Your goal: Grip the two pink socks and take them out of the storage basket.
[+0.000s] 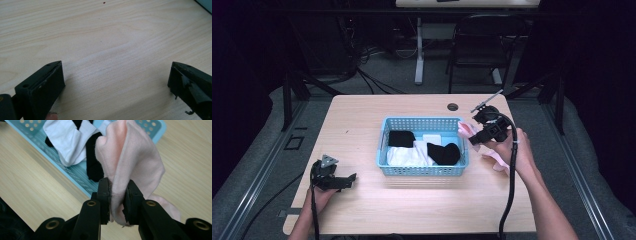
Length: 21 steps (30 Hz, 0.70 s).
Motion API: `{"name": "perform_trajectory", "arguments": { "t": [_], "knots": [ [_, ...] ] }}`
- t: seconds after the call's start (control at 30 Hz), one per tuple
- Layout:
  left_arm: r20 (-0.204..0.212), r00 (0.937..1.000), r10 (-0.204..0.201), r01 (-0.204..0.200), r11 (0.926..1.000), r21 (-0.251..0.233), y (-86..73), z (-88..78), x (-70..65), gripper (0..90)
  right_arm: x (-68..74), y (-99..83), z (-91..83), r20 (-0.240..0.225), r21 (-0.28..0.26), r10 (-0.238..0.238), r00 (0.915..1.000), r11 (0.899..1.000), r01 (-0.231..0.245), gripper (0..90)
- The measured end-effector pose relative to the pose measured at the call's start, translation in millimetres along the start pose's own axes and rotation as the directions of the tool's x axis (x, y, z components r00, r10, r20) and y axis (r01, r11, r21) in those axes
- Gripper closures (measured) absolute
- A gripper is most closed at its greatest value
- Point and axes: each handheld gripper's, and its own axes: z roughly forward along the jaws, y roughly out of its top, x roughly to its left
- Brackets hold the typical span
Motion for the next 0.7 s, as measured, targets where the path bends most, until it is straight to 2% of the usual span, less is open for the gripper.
{"name": "perform_trajectory", "arguments": {
  "t": [0.07,0.2,0.27,0.3,0.47,0.53,0.6,0.63,0.67,0.7],
  "knots": [
    [0.000,1.0000,-0.001,0.001,1.0000,0.000,0.0,0.0,-0.1,0.7,-8.1,-8.6,-6.5,0.017,-0.009,0.030,0.9994,1.000,-0.030,77.1],
    [0.000,1.0000,-0.001,0.001,1.0000,0.000,0.0,0.0,-0.1,0.7,-19.1,-19.3,-12.4,0.024,-0.027,0.059,0.9979,0.998,-0.059,77.1],
    [0.000,1.0000,-0.001,0.001,1.0000,0.000,0.0,0.0,-0.1,0.7,-31.2,-32.2,-15.7,0.038,-0.039,0.089,0.9953,0.995,-0.087,77.0],
    [0.000,1.0000,0.000,0.000,1.0000,0.000,0.0,0.0,-0.1,0.7,-31.2,-32.2,-15.7,0.038,-0.039,0.089,0.9953,0.995,-0.087,77.0],
    [-0.001,1.0000,-0.001,0.001,1.0000,0.000,0.0,0.0,-0.1,0.7,-51.6,-61.5,-10.3,0.067,-0.054,0.154,0.9859,0.987,-0.150,77.1],
    [0.000,1.0000,-0.001,0.001,1.0000,-0.001,0.0,0.0,0.0,0.7,-60.2,-73.6,-2.4,0.062,-0.065,0.189,0.9800,0.981,-0.185,77.1],
    [0.000,1.0000,0.000,0.000,1.0000,0.000,0.1,0.0,0.0,0.7,-68.5,-86.5,13.1,0.031,-0.090,0.238,0.9706,0.968,-0.235,77.3],
    [0.000,1.0000,-0.001,0.001,1.0000,-0.001,0.0,0.1,-0.1,0.6,-71.9,-90.1,22.8,0.035,-0.069,0.250,0.9675,0.966,-0.247,77.3],
    [0.000,1.0000,-0.001,0.001,1.0000,0.000,0.0,0.0,-0.1,0.7,-74.3,-92.2,30.3,0.043,-0.033,0.244,0.9688,0.970,-0.243,77.2],
    [0.000,1.0000,-0.001,0.001,1.0000,0.000,0.0,0.0,-0.1,0.7,-77.6,-96.4,41.7,0.049,-0.014,0.255,0.9657,0.967,-0.254,77.4]
  ]
}}
